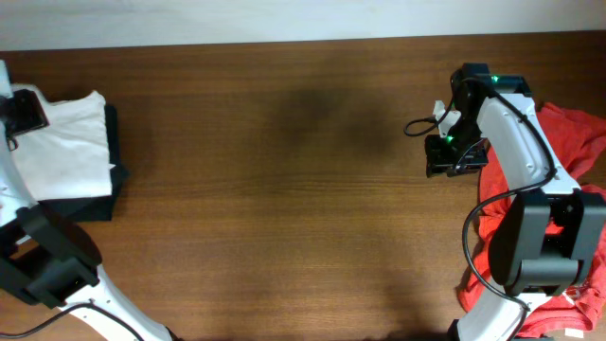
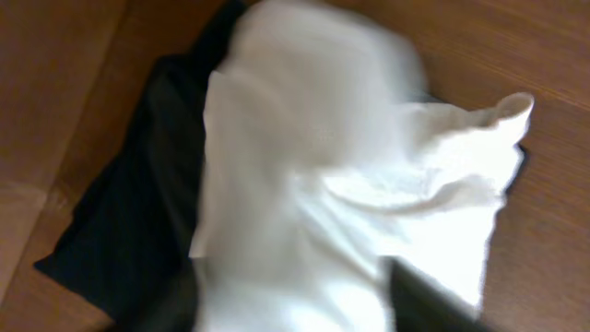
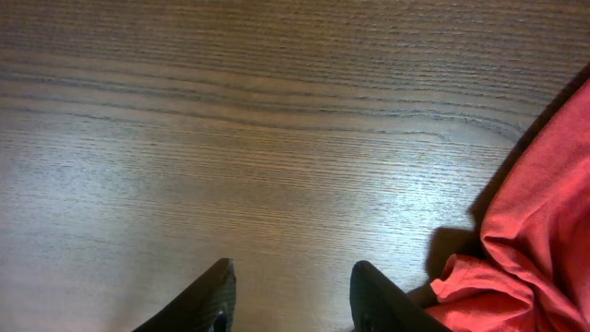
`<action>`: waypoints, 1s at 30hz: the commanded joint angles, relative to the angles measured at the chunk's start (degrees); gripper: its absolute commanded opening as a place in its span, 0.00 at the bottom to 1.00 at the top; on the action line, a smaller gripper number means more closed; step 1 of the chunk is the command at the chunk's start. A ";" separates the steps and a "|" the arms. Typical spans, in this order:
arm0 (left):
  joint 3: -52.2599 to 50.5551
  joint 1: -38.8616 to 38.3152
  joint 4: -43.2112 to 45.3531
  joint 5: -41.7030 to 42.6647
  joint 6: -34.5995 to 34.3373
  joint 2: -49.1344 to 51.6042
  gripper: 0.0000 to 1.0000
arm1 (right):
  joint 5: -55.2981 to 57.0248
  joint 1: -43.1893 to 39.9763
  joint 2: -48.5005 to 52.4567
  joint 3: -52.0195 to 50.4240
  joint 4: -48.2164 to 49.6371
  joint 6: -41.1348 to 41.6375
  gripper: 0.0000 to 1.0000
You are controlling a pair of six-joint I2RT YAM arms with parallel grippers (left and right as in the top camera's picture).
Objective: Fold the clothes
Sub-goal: 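Release the white bundle on the black shirt and withdraw the left gripper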
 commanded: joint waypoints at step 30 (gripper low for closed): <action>-0.76 -26.58 -35.06 11.58 -4.79 -6.78 0.99 | -10.01 -3.39 -5.86 10.34 -14.88 -0.37 0.99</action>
